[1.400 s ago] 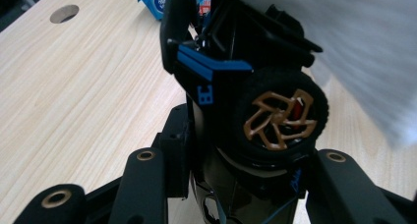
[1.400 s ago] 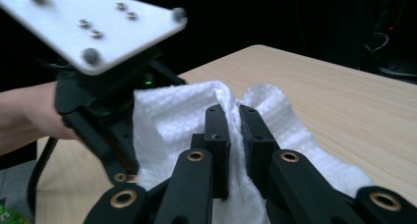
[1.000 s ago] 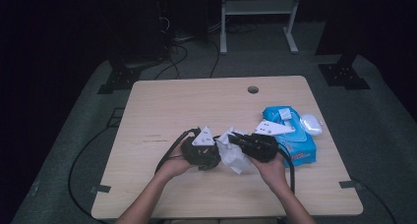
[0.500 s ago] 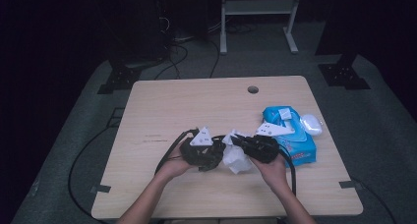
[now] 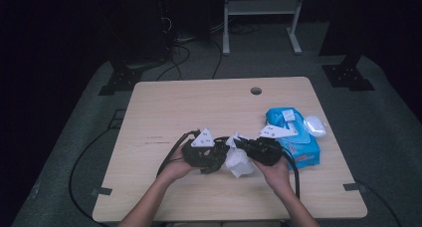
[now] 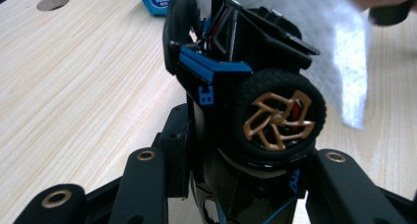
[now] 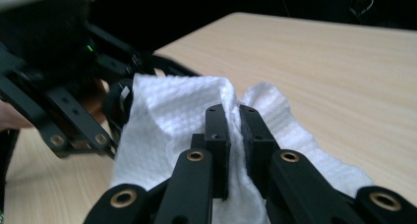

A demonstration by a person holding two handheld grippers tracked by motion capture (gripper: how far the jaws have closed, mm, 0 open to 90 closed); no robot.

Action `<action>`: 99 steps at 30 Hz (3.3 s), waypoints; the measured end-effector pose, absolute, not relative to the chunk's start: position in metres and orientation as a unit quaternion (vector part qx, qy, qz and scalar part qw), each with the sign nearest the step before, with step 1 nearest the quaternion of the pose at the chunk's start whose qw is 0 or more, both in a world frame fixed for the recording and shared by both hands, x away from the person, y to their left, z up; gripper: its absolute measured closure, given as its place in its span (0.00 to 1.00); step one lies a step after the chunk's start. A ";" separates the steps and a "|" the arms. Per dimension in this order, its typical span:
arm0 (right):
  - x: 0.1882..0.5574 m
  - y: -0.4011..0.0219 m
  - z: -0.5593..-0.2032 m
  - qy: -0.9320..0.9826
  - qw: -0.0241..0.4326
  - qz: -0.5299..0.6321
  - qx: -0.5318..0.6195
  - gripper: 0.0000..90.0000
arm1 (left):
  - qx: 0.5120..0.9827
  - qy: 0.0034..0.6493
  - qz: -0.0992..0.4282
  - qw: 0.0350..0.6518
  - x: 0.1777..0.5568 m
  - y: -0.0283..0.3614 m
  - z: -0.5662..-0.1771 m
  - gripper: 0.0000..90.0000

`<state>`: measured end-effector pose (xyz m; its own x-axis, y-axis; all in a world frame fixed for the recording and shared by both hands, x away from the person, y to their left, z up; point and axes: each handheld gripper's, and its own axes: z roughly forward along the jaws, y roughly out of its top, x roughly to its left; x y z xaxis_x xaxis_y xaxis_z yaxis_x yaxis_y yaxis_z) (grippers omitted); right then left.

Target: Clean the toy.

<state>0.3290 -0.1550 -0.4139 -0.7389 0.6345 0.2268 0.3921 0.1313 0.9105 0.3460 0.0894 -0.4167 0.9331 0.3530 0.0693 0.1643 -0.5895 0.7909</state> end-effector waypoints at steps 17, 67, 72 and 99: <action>0.327 -0.146 -0.394 0.743 0.121 0.573 0.323 0.92 | 0.880 0.152 0.109 0.437 0.347 0.086 -0.418 0.64; 0.329 -0.159 -0.403 0.736 0.112 0.574 0.340 0.92 | 0.874 0.145 0.108 0.452 0.346 0.084 -0.411 0.64; 0.334 -0.164 -0.412 0.740 0.105 0.561 0.354 0.92 | 0.875 0.144 0.112 0.449 0.346 0.085 -0.410 0.64; 0.331 -0.164 -0.408 0.736 0.108 0.567 0.354 0.93 | 0.879 0.151 0.110 0.438 0.356 0.078 -0.410 0.63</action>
<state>0.3314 -0.1638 -0.4078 -0.7257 0.6436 0.2431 0.3993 0.1062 0.9107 0.3564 0.0784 -0.4104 0.9300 0.3622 0.0618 0.1688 -0.5705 0.8038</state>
